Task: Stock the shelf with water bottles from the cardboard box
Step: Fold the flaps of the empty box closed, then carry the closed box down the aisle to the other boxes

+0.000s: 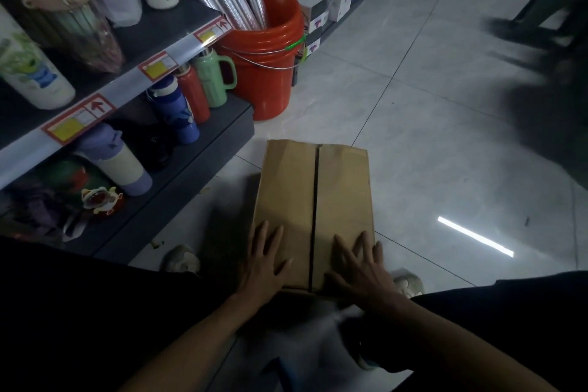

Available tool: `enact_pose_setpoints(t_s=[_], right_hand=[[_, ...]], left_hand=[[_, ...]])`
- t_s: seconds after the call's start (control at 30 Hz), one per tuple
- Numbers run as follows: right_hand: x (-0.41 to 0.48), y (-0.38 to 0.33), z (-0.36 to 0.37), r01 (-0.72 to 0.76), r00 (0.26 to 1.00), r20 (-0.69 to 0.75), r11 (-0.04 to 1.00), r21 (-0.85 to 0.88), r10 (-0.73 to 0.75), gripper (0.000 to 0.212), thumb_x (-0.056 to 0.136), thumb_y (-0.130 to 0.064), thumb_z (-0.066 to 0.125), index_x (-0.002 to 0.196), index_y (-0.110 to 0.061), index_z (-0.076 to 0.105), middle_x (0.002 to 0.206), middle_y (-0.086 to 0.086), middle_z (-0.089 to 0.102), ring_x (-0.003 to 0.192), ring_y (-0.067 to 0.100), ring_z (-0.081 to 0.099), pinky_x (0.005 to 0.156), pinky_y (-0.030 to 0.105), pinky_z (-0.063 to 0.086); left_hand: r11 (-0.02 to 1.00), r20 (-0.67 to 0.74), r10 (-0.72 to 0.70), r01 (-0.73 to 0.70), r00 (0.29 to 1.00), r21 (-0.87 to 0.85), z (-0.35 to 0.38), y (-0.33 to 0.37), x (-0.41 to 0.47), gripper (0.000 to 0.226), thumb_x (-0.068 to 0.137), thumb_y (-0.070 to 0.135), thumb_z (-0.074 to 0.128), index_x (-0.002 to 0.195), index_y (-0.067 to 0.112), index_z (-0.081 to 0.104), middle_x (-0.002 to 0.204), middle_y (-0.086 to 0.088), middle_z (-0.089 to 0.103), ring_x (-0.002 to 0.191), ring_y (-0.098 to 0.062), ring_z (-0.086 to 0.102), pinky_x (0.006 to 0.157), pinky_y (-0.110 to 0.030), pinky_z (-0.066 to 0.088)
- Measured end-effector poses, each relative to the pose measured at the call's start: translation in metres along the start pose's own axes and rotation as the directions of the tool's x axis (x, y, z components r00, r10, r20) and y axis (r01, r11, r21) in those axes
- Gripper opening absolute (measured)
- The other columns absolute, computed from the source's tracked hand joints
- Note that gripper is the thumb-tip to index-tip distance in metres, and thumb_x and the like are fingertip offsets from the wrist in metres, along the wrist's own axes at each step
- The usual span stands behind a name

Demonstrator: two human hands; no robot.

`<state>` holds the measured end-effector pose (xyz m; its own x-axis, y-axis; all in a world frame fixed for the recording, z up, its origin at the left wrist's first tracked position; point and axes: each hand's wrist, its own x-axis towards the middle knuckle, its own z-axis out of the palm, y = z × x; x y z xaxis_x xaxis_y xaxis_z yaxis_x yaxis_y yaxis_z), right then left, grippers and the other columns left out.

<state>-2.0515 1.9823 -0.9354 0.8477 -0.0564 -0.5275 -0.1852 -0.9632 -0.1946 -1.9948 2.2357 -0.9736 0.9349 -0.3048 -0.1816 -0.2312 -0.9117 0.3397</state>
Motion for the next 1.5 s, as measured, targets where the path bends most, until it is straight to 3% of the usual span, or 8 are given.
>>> enact_pose_setpoints(t_s=[0.17,0.33,0.5,0.6,0.83,1.1,1.37,1.5], right_hand=[[0.004,-0.002,0.004,0.023,1.0,-0.019,0.996,0.092,-0.021,0.119,0.065,-0.099,0.047,0.152,-0.056,-0.023,0.164,0.009,-0.034,0.145,0.055,-0.029,0.113,0.063,0.036],[0.015,0.0,0.001,-0.018,0.995,-0.096,0.984,0.176,0.036,0.11,0.071,-0.096,0.046,0.152,-0.058,-0.018,0.166,0.003,-0.031,0.15,0.046,-0.026,0.112,0.062,0.038],[0.025,0.007,-0.006,-0.054,0.961,-0.253,0.977,0.208,0.107,0.089,0.087,-0.083,0.028,0.16,-0.045,-0.009,0.171,0.012,-0.012,0.157,0.037,-0.008,0.115,0.054,0.037],[0.036,0.007,-0.017,-0.111,0.931,-0.293,0.935,0.338,0.217,0.087,0.095,-0.07,0.044,0.163,-0.036,0.002,0.169,0.012,0.006,0.155,0.034,0.015,0.111,0.049,0.042],[0.089,0.012,-0.036,-0.216,0.859,-0.17,0.643,0.735,0.483,0.111,0.065,-0.091,0.062,0.152,-0.037,0.018,0.144,0.003,0.054,0.125,0.033,0.06,0.095,0.055,0.055],[0.149,0.018,-0.098,-0.269,0.787,-0.178,0.588,0.763,0.591,0.078,0.072,-0.084,0.065,0.129,-0.04,0.036,0.116,-0.007,0.062,0.105,0.033,0.066,0.086,0.049,0.055],[0.151,0.039,-0.24,-0.169,0.809,-0.097,0.387,0.906,0.58,0.08,0.082,-0.048,0.079,0.149,-0.023,0.044,0.145,0.004,0.057,0.109,0.023,0.06,0.095,0.048,0.054],[0.099,0.066,-0.358,-0.153,0.833,0.004,0.223,0.963,0.553,0.095,0.076,-0.043,0.083,0.155,-0.022,0.035,0.14,0.004,0.054,0.11,0.026,0.062,0.071,0.03,0.057]], left_hand=[[0.999,0.029,-0.034,0.032,0.999,0.043,0.004,0.008,-0.001,0.083,0.09,0.069,0.034,0.162,0.037,0.007,0.17,-0.001,-0.006,0.156,-0.026,-0.015,0.102,-0.062,0.042],[0.999,0.043,-0.038,0.036,0.998,0.036,0.001,0.016,0.01,0.082,0.092,0.066,0.035,0.162,0.037,0.002,0.169,0.0,-0.014,0.154,-0.025,-0.023,0.103,-0.061,0.042],[0.998,0.075,-0.002,-0.003,0.997,0.062,-0.005,0.025,0.043,0.084,0.09,0.063,0.04,0.162,0.026,0.019,0.17,-0.009,0.005,0.157,-0.034,0.0,0.107,-0.067,0.038],[0.991,0.031,0.09,-0.093,0.995,0.092,-0.006,0.026,0.067,0.082,0.084,0.061,0.049,0.155,0.022,0.039,0.167,-0.015,0.02,0.152,-0.038,0.024,0.108,-0.069,0.034],[0.956,0.039,-0.269,0.271,0.962,-0.11,-0.011,0.034,0.105,0.099,0.086,0.079,0.041,0.159,0.039,-0.013,0.167,-0.013,-0.019,0.145,-0.047,0.029,0.104,-0.055,0.041],[0.95,0.053,-0.24,0.246,0.969,-0.191,-0.03,0.057,0.191,0.099,0.083,0.084,0.043,0.16,0.043,-0.004,0.168,-0.007,-0.015,0.146,-0.042,0.029,0.106,-0.053,0.04],[0.962,0.114,-0.068,0.096,0.991,-0.257,-0.186,0.116,0.289,0.09,0.086,0.065,0.064,0.159,0.042,0.016,0.171,0.001,0.001,0.152,-0.029,0.021,0.114,-0.05,0.033],[0.95,0.12,0.02,0.019,0.993,-0.311,-0.31,0.18,0.318,0.094,0.085,0.06,0.067,0.16,0.038,0.015,0.168,0.01,0.016,0.15,-0.018,0.029,0.113,-0.044,0.036]])
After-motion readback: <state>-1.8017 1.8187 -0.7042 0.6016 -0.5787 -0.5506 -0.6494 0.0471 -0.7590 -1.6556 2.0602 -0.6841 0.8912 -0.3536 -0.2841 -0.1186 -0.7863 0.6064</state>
